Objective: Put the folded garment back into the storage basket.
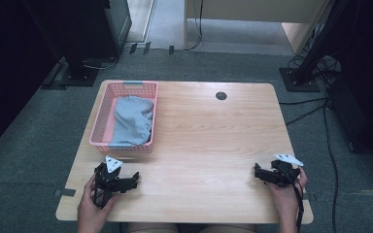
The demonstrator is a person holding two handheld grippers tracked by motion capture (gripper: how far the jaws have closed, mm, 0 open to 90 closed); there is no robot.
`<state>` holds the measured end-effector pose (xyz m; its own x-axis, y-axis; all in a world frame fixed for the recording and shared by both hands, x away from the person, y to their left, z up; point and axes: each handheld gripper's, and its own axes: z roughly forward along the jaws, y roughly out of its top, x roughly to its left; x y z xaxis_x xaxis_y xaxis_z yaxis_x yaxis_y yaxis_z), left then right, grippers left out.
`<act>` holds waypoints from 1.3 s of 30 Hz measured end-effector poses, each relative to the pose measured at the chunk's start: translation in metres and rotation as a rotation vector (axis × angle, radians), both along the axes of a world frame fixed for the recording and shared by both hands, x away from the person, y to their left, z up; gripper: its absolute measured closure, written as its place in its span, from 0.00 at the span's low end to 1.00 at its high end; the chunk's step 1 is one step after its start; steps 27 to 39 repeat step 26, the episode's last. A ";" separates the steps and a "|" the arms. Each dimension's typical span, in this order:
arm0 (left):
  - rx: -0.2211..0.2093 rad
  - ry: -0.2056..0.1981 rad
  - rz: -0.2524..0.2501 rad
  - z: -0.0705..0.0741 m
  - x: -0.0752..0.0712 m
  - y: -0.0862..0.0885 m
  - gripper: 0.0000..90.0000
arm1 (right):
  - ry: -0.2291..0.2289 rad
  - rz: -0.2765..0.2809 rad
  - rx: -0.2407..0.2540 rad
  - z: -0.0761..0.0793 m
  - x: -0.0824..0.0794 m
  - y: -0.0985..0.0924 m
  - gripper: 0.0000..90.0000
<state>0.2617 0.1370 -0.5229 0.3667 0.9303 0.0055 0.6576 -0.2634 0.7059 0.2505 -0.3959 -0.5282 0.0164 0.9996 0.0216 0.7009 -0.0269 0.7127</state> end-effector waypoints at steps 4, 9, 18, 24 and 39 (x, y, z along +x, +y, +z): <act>0.000 0.000 0.000 0.000 0.000 0.000 0.00 | 0.001 -0.013 0.001 0.000 -0.002 -0.005 0.00; -0.001 0.000 0.000 0.000 0.000 0.000 0.00 | 0.001 -0.025 0.000 0.000 -0.004 -0.011 0.00; 0.000 0.000 0.000 0.000 0.000 0.000 0.00 | 0.001 -0.045 0.000 0.000 -0.009 -0.021 0.00; 0.000 0.000 0.000 0.000 0.000 0.000 0.00 | -0.001 -0.057 0.001 0.000 -0.011 -0.026 0.00; -0.001 0.000 0.001 0.000 0.000 0.000 0.00 | 0.001 -0.059 0.001 0.000 -0.011 -0.026 0.00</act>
